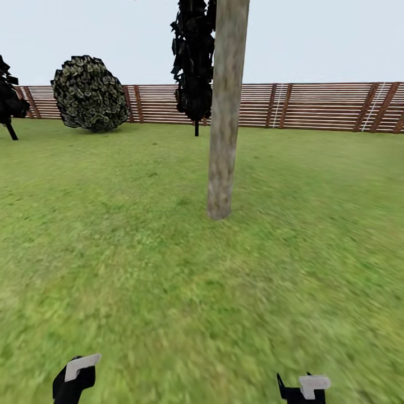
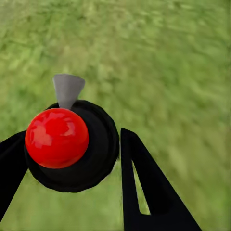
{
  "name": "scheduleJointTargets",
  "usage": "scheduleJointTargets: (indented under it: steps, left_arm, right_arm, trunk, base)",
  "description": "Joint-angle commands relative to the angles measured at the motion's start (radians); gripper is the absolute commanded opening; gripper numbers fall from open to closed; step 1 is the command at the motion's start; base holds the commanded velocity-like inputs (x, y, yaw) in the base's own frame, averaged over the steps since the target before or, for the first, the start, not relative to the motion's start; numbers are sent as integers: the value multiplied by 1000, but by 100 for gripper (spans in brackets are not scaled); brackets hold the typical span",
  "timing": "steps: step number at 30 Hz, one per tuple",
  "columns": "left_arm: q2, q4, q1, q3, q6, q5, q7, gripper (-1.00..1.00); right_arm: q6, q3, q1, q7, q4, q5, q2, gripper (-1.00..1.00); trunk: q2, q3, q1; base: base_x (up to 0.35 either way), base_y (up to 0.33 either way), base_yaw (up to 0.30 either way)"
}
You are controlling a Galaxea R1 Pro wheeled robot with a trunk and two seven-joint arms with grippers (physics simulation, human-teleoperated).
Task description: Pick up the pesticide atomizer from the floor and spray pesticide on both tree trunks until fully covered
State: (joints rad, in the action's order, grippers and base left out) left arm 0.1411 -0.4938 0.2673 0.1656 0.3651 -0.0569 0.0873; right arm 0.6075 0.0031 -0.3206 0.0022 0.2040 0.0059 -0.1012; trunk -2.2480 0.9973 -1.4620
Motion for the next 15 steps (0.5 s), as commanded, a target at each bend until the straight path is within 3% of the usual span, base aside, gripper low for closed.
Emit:
scheduleJointTargets:
  steps: [1, 15]
  left_arm:
    - [0, 0, 0, 0, 0, 0, 0, -100]
    - [0, 0, 0, 0, 0, 0, 0, -100]
  right_arm:
    - [0, 0, 0, 0, 0, 0, 0, 100]
    - [0, 0, 0, 0, 0, 0, 0, 100]
  trunk:
    - [0, 0, 0]
    - [0, 0, 0]
  base:
    - [339, 0, 0]
    - [339, 0, 0]
